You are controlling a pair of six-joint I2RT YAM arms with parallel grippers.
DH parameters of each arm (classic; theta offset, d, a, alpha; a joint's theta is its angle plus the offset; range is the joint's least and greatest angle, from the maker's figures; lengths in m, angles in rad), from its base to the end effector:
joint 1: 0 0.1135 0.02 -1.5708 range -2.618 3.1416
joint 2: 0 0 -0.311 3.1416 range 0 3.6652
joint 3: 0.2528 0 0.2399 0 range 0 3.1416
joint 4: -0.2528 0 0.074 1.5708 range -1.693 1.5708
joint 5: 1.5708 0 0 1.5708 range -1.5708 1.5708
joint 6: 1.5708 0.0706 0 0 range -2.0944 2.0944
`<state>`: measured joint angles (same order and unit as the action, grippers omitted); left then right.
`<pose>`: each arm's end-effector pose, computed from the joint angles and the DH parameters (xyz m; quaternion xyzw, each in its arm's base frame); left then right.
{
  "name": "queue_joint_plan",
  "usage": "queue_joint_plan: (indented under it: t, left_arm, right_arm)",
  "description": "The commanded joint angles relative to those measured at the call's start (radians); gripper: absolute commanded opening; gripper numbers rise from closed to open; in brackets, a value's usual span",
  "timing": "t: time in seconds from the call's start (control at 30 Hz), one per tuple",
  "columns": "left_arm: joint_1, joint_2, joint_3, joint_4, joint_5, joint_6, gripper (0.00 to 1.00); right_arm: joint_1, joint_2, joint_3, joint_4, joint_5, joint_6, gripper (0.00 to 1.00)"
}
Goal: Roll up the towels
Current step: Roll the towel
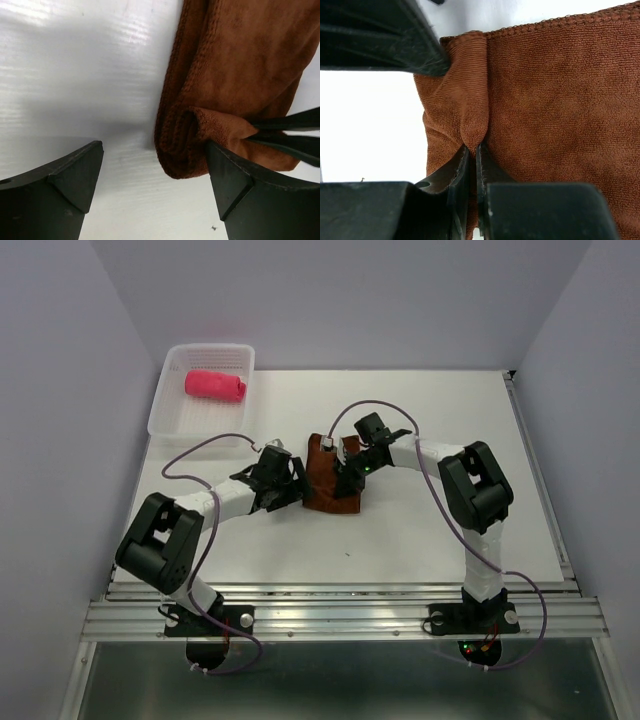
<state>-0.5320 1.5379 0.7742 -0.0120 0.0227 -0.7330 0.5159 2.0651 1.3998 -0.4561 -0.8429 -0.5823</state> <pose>0.2769 -0.1649 0.2058 -0.0881 0.9177 -0.2373 0.3061 0.3566 0.2628 0.1821 -0.5420 0.7112 0.3918 0.2164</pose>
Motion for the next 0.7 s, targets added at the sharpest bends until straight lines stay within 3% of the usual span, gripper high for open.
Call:
queue_joint_plan:
  t: [0.0,0.1,0.17,0.23,0.3,0.4,0.47,0.57,0.63,0.67]
  left_arm:
    - [0.018,0.047,0.039,0.040,0.031,0.023,0.89]
    - [0.021,0.080,0.043,0.053,0.059,0.033,0.87]
    - [0.021,0.096,0.042,0.067,0.094,0.034,0.77]
    - [0.021,0.117,0.048,0.073,0.114,0.038,0.75]
    - [0.020,0.125,0.046,0.083,0.125,0.038,0.63]
    - [0.018,0.134,0.042,0.092,0.137,0.037,0.51]
    - [0.017,0.143,0.042,0.099,0.157,0.034,0.50]
    - [0.013,0.179,0.053,0.109,0.209,0.032,0.41]
    - [0.013,0.194,0.048,0.110,0.215,0.023,0.31]
    - [0.013,0.197,0.050,0.107,0.212,0.018,0.09]
  right_arm:
    - [-0.007,0.010,0.018,0.023,-0.002,-0.007,0.09]
    - [-0.007,0.012,0.018,0.023,-0.002,-0.008,0.11]
    - [-0.007,0.010,0.019,0.023,-0.007,-0.019,0.15]
    - [-0.016,0.009,0.025,0.025,0.011,-0.025,0.17]
    - [-0.016,0.006,0.031,0.027,0.022,-0.024,0.18]
    - [-0.016,-0.010,0.054,0.028,0.028,-0.037,0.25]
    - [-0.016,-0.032,0.067,0.030,0.027,-0.040,0.30]
    - [-0.016,-0.062,0.071,0.033,0.030,-0.065,0.39]
    - [-0.016,-0.092,0.062,0.036,0.025,-0.095,0.48]
    - [-0.016,-0.105,0.048,0.040,0.024,-0.100,0.50]
